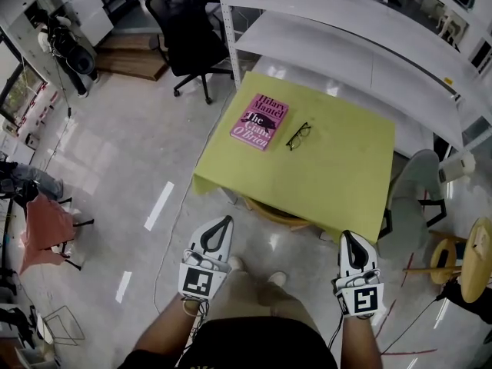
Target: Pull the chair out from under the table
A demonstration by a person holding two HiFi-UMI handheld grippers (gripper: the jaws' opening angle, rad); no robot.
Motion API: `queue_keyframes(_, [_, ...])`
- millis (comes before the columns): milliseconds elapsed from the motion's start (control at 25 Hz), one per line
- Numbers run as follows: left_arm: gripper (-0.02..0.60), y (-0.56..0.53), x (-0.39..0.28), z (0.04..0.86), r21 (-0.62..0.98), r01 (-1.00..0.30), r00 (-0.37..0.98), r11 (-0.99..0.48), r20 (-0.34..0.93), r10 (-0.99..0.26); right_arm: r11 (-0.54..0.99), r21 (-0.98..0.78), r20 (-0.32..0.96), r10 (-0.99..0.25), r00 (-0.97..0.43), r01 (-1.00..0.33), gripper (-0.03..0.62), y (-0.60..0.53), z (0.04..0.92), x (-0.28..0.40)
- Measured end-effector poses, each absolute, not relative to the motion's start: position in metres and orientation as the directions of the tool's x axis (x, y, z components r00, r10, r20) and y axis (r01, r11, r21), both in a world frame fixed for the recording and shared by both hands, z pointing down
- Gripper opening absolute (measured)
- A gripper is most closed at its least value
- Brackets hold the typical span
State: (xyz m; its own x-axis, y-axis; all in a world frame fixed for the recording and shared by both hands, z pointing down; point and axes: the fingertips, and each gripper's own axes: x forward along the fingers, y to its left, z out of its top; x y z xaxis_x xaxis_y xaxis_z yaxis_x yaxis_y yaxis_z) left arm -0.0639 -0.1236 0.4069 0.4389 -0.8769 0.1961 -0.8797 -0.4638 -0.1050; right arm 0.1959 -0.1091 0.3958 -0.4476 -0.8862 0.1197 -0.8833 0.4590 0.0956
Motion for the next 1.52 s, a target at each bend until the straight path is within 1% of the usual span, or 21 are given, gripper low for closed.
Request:
queue_keyframes(280, [0.009,-0.142,-0.066,0.419,-0.115,-0.848,0.481,-0.517,0.238,-0.844,0.443,0.089,0.153,-0.891,-0.428,-0.892,0.011,-0.131,0.409,0.188])
queue_keyframes(480, [0.009,-0.165,-0.069,0.425,-0.174,-0.802,0.526,-0.571,0.247,-0.814,0.444,0.082,0.182,-0.887,-0.425,-0.892,0.011,-0.145,0.42,0.172])
queue_keyframes(760, [0.009,-0.187,-0.075,0.457,-0.186,-0.741,0.57,-0.645,0.333,-0.751,0.437,0.064,0.269,-0.873,-0.406,-0.897,0.012,-0.163,0.445,0.154])
queue_keyframes(960, [0.009,-0.196,-0.072,0.495,-0.193,-0.659,0.612,-0.727,0.423,-0.668,0.426,0.049,0.323,-0.863,-0.39,-0.903,0.012,-0.172,0.468,0.142])
queue_keyframes(1200, [0.011,-0.207,-0.07,0.537,-0.164,-0.563,0.662,-0.81,0.497,-0.561,0.416,0.049,0.402,-0.841,-0.363,-0.908,0.012,-0.181,0.504,0.126])
queue_keyframes(1520, [0.011,-0.213,-0.061,0.607,-0.105,-0.404,0.709,-0.909,0.592,-0.384,0.465,0.028,0.547,-0.748,-0.376,-0.885,0.015,-0.177,0.579,0.1])
